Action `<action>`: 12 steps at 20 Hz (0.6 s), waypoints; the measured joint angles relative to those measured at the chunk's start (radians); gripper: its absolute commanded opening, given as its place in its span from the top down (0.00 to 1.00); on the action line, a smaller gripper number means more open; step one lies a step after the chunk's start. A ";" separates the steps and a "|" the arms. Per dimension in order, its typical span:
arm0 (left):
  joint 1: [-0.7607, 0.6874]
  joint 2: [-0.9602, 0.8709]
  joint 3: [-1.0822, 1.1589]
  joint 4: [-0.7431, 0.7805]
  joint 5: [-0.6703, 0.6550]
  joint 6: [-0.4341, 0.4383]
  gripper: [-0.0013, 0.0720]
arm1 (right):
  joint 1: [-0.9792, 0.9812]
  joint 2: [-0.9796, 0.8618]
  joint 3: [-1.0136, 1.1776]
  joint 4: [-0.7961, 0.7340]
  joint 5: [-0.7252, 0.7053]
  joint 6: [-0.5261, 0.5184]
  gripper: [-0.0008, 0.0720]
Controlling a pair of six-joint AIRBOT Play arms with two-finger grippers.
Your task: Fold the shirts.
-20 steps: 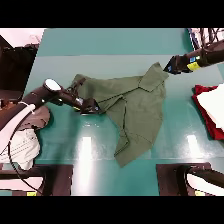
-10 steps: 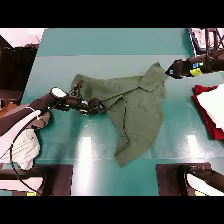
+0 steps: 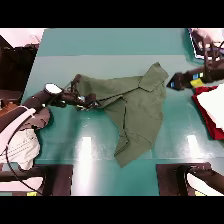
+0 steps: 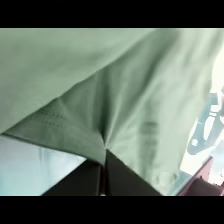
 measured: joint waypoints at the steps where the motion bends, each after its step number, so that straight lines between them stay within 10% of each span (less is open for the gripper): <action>1: 0.017 0.025 0.017 0.020 -0.016 0.007 0.95 | -0.009 0.024 -0.063 -0.001 0.012 0.020 0.47; 5: 0.052 0.105 0.066 0.122 -0.068 0.024 0.95 | -0.035 0.143 -0.387 0.018 0.025 0.120 0.23; 12: 0.066 0.137 0.085 0.186 -0.098 0.028 0.95 | -0.015 0.290 -0.840 0.264 -0.116 0.184 0.37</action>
